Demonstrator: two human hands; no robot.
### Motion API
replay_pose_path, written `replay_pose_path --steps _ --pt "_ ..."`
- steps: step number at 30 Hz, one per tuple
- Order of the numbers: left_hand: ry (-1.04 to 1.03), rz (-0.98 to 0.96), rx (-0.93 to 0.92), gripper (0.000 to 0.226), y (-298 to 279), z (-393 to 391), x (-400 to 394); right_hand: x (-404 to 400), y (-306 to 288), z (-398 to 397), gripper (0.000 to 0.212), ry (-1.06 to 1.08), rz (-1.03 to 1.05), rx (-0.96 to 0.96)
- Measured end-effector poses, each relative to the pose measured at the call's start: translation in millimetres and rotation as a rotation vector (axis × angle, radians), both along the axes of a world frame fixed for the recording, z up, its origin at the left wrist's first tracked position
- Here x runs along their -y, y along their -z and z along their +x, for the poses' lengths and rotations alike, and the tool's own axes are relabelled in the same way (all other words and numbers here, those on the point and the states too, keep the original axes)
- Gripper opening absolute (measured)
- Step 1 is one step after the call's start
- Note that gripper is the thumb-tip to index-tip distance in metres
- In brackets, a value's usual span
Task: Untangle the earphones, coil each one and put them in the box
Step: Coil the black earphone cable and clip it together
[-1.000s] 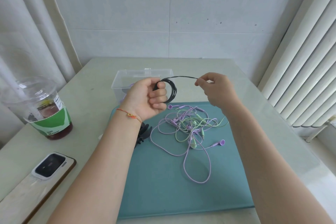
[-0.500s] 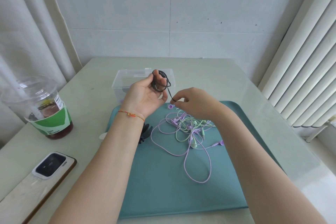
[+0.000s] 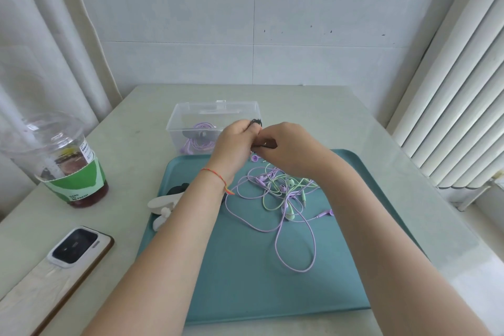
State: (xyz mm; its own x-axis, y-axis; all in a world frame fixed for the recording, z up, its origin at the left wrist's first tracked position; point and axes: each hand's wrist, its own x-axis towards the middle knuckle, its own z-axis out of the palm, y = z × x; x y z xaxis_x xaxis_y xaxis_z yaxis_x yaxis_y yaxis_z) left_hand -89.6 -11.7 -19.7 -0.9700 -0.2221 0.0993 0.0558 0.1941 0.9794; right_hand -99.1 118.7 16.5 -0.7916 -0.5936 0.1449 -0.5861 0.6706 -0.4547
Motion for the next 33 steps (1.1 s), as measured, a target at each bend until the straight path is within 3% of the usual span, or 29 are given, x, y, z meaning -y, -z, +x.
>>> replay_pose_path --steps 6,12,20,27,33 --pt "0.164 0.039 0.176 0.026 -6 4 2 -7 -2 -5 0.004 0.068 -0.187 -0.017" --pt "0.362 0.165 0.358 0.039 -8 6 1 -12 -7 -8 0.01 0.062 -0.291 -0.012" --pt "0.36 0.4 0.354 0.037 -5 3 5 -15 -3 -11 0.006 0.049 -0.338 0.083" --pt "0.269 0.355 0.366 0.032 0 0 6 -17 3 -12 0.012 -0.006 -0.265 0.179" --pt "0.223 0.293 0.342 0.033 -9 3 4 -12 3 -11 0.01 0.016 -0.26 0.111"
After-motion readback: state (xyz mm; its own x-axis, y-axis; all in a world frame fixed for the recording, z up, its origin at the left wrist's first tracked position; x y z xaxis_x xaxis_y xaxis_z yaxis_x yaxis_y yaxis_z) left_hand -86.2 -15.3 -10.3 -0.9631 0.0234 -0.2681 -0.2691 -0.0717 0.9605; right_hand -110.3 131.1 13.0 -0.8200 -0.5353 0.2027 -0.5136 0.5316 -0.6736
